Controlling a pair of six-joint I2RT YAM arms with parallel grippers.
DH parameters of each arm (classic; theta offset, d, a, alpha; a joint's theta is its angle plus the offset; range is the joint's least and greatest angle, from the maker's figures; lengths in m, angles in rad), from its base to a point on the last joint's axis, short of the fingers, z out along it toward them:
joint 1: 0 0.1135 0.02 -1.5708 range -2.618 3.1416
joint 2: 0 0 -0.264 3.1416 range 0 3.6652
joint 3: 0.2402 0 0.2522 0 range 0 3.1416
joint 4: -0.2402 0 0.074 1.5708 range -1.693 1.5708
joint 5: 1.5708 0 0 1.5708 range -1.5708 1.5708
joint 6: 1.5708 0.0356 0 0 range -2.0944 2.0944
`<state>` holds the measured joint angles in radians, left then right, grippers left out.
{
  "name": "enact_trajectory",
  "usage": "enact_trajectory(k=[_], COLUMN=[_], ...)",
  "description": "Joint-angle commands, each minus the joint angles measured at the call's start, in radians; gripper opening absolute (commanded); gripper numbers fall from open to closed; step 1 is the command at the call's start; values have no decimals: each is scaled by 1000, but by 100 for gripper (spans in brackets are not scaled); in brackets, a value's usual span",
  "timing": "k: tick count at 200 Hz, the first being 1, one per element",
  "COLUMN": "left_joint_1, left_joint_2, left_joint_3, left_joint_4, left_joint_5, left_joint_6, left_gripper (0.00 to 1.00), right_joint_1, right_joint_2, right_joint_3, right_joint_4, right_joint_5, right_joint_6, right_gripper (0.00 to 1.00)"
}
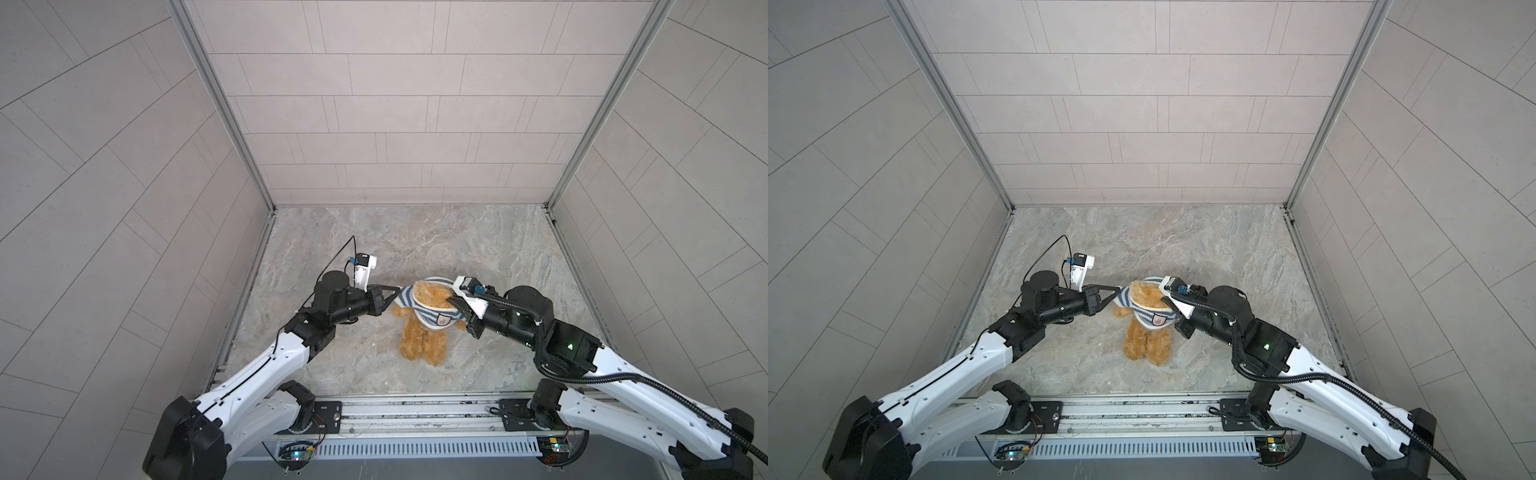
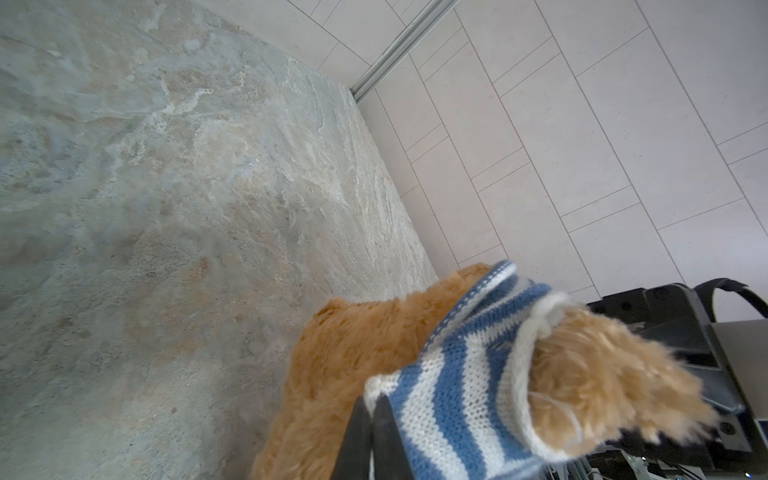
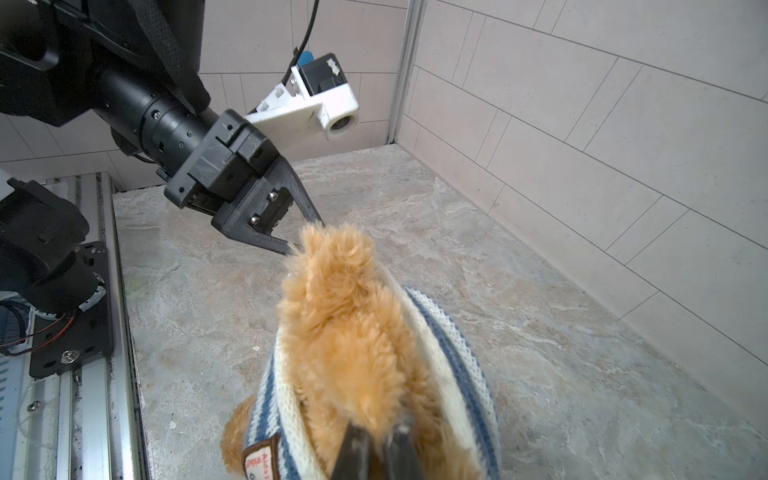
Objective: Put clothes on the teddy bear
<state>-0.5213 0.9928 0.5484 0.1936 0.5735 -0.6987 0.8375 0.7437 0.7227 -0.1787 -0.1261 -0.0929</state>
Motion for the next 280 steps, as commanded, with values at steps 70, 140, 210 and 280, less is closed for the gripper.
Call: enact_trajectory(k=[70, 140, 210, 280], left_joint_1=[50, -24, -137, -239], left_joint_2=[86, -88, -140, 23], left_joint_3=[-35, 20, -67, -84], left_joint_4=[-20, -53, 149, 378], left_joint_5=[-59, -90, -130, -166], left_joint_6=[61, 56, -61, -150], left_gripper=[0, 29, 49, 38], right_joint_1=[2, 3, 50, 107], right_joint_2=[-62, 62, 116, 170], right_joint_3=[9, 87, 87, 95], right_joint_4=[138, 97, 185, 236], right_joint_5=[76, 206, 275, 335], right_joint_6=[75, 268, 425, 453], right_gripper=[0, 0, 0, 0])
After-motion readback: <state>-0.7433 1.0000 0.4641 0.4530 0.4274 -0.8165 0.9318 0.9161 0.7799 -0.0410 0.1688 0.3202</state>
